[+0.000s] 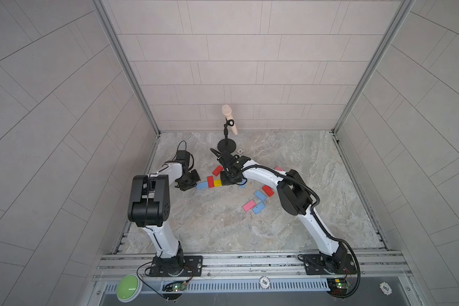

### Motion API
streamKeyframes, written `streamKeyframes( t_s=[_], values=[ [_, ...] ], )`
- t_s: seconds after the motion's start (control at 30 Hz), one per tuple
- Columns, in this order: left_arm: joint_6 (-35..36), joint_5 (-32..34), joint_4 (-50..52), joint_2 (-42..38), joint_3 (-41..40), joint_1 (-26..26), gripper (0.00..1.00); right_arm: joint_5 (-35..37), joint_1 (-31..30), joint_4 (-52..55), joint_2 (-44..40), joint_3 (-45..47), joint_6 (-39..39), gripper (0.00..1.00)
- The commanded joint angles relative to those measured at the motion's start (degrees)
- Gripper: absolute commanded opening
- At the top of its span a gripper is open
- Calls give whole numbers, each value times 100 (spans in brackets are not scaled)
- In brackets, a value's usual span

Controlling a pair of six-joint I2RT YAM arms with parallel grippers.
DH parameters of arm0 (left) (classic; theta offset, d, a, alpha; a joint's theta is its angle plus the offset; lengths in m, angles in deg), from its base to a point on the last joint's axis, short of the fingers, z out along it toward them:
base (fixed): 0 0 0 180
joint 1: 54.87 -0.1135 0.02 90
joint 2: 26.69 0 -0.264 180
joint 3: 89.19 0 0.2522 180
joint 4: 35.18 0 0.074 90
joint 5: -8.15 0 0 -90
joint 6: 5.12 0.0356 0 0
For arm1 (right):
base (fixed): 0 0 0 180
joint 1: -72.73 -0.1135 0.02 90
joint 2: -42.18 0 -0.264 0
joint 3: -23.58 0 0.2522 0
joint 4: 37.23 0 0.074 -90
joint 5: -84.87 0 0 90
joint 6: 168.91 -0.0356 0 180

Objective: Assemble the letter t with building blocks
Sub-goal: Adjust the building block at the center of the board.

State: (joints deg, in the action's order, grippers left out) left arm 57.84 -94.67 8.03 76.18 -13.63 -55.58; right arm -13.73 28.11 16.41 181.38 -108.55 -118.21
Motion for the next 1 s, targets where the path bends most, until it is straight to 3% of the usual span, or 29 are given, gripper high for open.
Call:
streamKeyframes(
  t_s=[0.0,0.2,0.43,0.6,0.73,0.83,0.97],
  values=[
    [58,303,213,20,78,-11,9,127,-47,74,-61,19,-86,5],
    [222,655,474,-196,193,-264,34,239,-22,109,-175,115,-50,7],
    [301,700,737,-793,586,-390,53,471,83,59,-574,507,35,14],
    [471,595,758,-1291,1189,-238,69,717,214,6,-1199,889,239,35],
    [959,794,963,-1263,2076,212,83,922,311,-41,-1900,1315,520,49],
    [1294,886,1237,-934,2747,629,86,990,390,-199,-2530,1823,679,69],
    [1661,1082,1540,-428,3344,1160,86,1059,499,-368,-3387,2536,898,73]
  ],
)
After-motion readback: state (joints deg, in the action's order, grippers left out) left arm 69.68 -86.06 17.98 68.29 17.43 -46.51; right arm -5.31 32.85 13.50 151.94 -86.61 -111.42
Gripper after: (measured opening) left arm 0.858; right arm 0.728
